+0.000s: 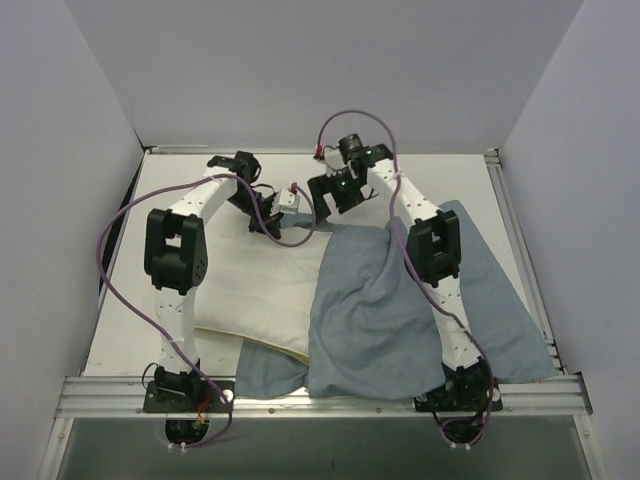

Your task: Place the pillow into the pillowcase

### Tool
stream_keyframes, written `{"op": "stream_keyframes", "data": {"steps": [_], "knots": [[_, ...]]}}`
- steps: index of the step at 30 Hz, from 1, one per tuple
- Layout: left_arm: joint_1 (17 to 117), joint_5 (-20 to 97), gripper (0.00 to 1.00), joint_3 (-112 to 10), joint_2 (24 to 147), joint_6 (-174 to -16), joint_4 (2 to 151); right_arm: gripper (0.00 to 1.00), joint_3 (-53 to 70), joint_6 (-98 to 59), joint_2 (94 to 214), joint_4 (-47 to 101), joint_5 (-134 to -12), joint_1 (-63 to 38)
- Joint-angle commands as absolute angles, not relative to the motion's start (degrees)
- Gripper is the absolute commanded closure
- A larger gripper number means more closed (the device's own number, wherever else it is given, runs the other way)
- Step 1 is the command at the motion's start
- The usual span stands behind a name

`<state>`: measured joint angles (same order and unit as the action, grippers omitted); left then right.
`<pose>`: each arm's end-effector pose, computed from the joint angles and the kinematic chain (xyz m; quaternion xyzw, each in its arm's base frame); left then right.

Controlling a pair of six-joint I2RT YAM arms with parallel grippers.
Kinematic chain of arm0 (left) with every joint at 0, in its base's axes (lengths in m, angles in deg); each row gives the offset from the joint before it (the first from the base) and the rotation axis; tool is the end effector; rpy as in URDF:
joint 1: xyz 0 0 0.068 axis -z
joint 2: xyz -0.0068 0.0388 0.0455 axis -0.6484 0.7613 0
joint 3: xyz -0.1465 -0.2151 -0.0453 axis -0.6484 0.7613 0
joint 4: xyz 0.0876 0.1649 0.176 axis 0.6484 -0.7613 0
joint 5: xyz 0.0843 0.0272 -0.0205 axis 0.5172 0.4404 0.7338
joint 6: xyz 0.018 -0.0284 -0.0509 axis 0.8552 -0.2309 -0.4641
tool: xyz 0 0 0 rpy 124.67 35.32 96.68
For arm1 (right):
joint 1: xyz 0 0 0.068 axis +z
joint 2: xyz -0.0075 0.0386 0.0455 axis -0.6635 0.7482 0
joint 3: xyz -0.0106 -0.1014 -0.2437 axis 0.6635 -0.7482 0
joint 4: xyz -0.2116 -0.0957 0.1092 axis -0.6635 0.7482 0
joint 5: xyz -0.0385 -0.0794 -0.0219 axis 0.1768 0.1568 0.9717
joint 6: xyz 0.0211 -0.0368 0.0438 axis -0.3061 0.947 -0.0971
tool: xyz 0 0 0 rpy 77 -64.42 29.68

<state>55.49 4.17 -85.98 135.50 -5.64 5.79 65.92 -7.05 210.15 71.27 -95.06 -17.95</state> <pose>0.3978 -0.1392 0.1967 0.6814 0.6342 -0.2965 0.2134 0.4727 0.2310 0.2415 -0.3130 0.8555 0.2875 0.2958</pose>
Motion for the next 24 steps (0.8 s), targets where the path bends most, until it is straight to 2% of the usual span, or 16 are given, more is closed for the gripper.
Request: {"op": "stream_keyframes", "data": {"steps": [1, 6, 8, 9, 11, 12, 18, 24], "knots": [[56.0, 3.6, 1.0, -83.2, 130.1, -3.4, 8.0, 0.06, 64.9, -7.0, 211.3, 72.8, -94.7, -17.2], [57.3, 4.3, 1.0, -80.6, 127.9, -3.2, 9.7, 0.18, 61.6, -5.6, 212.6, 72.8, -93.6, -16.7], [58.1, 4.4, 1.0, -80.0, 127.5, -3.7, 10.4, 0.33, 61.4, -5.6, 213.4, 72.7, -94.7, -16.5], [58.3, 4.3, 1.0, -79.8, 127.4, -3.8, 10.7, 0.47, 61.9, -5.8, 213.8, 72.8, -95.8, -16.6], [59.7, 3.4, 1.0, -79.1, 126.8, -5.3, 12.6, 0.61, 64.8, -8.5, 214.6, 72.4, -100.9, -16.5], [60.2, 2.8, 1.0, -78.6, 126.4, -6.1, 13.6, 0.73, 65.8, -9.8, 214.8, 72.0, -102.7, -16.2], [66.4, -1.2, 1.0, -71.4, 118.6, -16.1, 30.2, 1.0, 68.8, -22.1, 211.7, 61.5, -111.7, -14.0], [67.1, -2.4, 1.0, -66.6, 110.4, -25.1, 39.5, 1.0, 69.0, -32.3, 209.2, 53.0, -113.1, -13.4]]}}
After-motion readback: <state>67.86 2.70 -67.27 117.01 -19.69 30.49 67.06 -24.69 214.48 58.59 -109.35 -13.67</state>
